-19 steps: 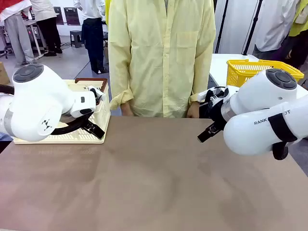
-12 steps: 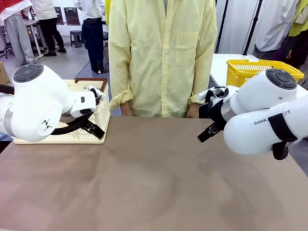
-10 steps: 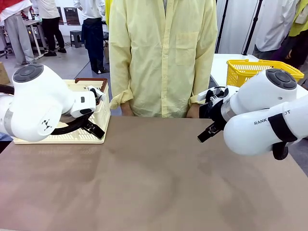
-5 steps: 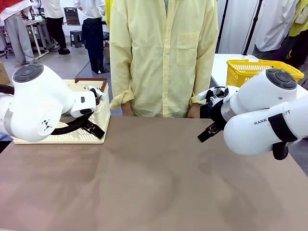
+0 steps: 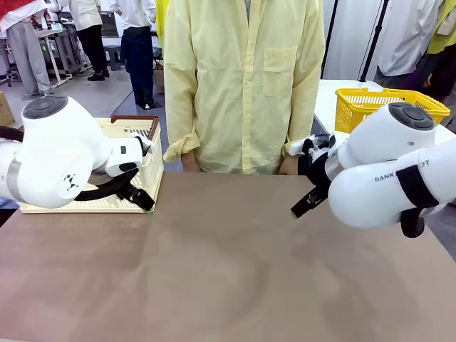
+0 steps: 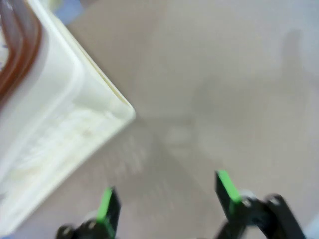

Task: Place the drinks into the Shopping basket.
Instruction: Pick up one drink and place it into the Shopping basket.

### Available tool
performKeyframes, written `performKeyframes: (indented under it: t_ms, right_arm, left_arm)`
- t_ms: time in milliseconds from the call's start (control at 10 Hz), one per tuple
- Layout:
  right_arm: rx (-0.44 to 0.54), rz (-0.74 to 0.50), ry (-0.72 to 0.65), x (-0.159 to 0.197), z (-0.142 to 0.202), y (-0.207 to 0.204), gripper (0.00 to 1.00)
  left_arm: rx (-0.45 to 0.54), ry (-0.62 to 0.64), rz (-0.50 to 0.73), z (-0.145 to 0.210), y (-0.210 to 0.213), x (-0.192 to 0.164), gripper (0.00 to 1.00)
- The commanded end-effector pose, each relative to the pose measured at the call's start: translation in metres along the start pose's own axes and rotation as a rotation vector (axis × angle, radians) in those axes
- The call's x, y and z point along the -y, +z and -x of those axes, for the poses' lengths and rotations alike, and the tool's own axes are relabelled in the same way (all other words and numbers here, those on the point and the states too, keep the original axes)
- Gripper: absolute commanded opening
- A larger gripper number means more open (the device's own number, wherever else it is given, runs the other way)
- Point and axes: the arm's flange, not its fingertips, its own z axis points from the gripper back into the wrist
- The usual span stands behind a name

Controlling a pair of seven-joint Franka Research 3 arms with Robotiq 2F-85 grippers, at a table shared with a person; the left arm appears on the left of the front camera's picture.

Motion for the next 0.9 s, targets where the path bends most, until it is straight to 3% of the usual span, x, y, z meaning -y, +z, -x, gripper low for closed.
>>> performKeyframes:
  t_ms: [0, 100, 200, 300, 400, 500, 600, 800]
  right_arm:
    - [-0.196, -0.236, -0.229, 0.012, -0.001, 0.024, 1.00]
    - [-0.272, -0.284, -0.501, 0.020, -0.004, 0.035, 1.00]
    - [-0.282, -0.453, -0.571, 0.032, 0.004, 0.054, 1.00]
    - [-0.229, -0.725, -0.531, 0.048, 0.018, 0.077, 1.00]
    - [-0.157, -0.859, -0.589, 0.072, 0.035, 0.098, 1.00]
    - [-0.033, -1.051, -0.687, 0.112, 0.066, 0.125, 1.00]
    - [0.077, -1.088, -0.804, 0.141, 0.095, 0.141, 1.00]
    - [0.372, -1.118, -0.989, 0.190, 0.182, 0.178, 1.00]
  left_arm:
    - [-0.267, 0.303, 0.207, -0.001, 0.024, -0.005, 1.00]
    - [-0.266, 0.280, 0.341, 0.002, 0.037, -0.003, 1.00]
    - [-0.212, 0.249, 0.567, 0.006, 0.056, -0.005, 1.00]
    - [-0.133, 0.239, 0.807, 0.007, 0.080, -0.015, 1.00]
    - [-0.012, 0.281, 0.928, 0.014, 0.104, -0.031, 1.00]
    - [0.176, 0.323, 1.095, 0.041, 0.144, -0.064, 1.00]
    - [0.320, 0.413, 1.083, 0.069, 0.171, -0.091, 1.00]
    - [0.607, 0.656, 0.942, 0.160, 0.222, -0.152, 1.00]
